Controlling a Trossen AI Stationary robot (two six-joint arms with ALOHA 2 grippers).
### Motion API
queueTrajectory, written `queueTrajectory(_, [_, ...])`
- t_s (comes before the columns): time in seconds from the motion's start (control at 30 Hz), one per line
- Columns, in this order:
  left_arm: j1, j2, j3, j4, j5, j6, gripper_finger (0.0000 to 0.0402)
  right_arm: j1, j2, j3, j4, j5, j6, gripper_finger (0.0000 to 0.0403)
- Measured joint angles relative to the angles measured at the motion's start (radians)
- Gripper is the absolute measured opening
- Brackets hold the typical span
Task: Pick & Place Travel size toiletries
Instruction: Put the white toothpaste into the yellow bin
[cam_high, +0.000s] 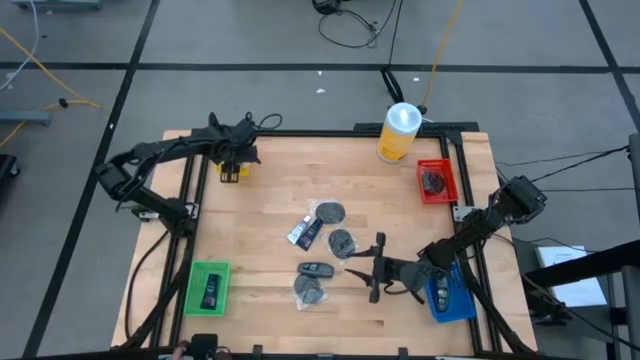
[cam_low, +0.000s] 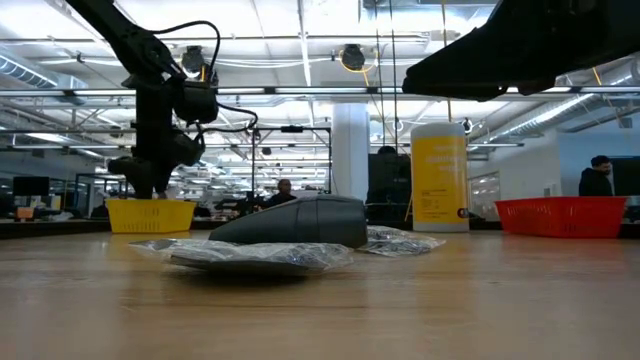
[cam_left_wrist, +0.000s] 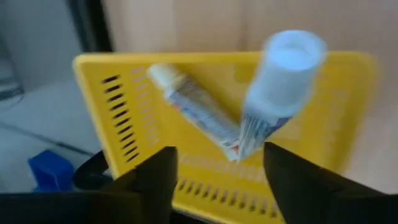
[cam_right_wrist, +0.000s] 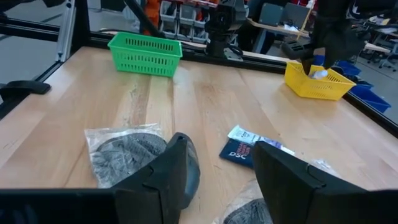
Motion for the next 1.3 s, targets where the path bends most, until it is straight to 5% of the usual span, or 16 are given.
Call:
queueTrajectory(0.23, [0.060, 0.000, 0.001, 0.056, -0.081, -0.066, 0.0304, -0.014, 0.000, 0.000, -0.014, -0.001, 0.002, 0.0171])
queueTrajectory(0.43, [0.104, 0.000, 0.094, 0.010, -0.117, -0.294, 0.0296, -0.014, 0.000, 0.000, -0.014, -0.001, 0.009, 0.0171])
queueTrajectory(0.5, [0.104, -0.001, 0.151, -0.070, -0.046, -0.363, 0.0286, -0.016, 0.000, 0.000, -0.014, -0.001, 0.004, 0.0171])
queueTrajectory(0.67, [0.103, -0.002, 0.227, -0.250, 0.278, -0.379, 0.0245, -0.022, 0.000, 0.000, -0.014, -0.001, 0.003, 0.0171])
queueTrajectory(0.87, [0.099, -0.002, 0.229, -0.324, 0.483, -0.371, 0.0163, -0.022, 0.000, 0.000, -0.013, -0.002, 0.005, 0.0171])
queueTrajectory(1.13, [0.114, 0.028, 0.229, -0.315, 0.506, -0.386, 0.0024, -0.022, 0.000, 0.000, -0.013, -0.002, 0.024, 0.0171])
queueTrajectory(1.3, [0.137, 0.093, 0.228, -0.314, 0.502, -0.406, 0.0015, -0.022, 0.000, 0.000, -0.014, -0.002, 0.024, 0.0171])
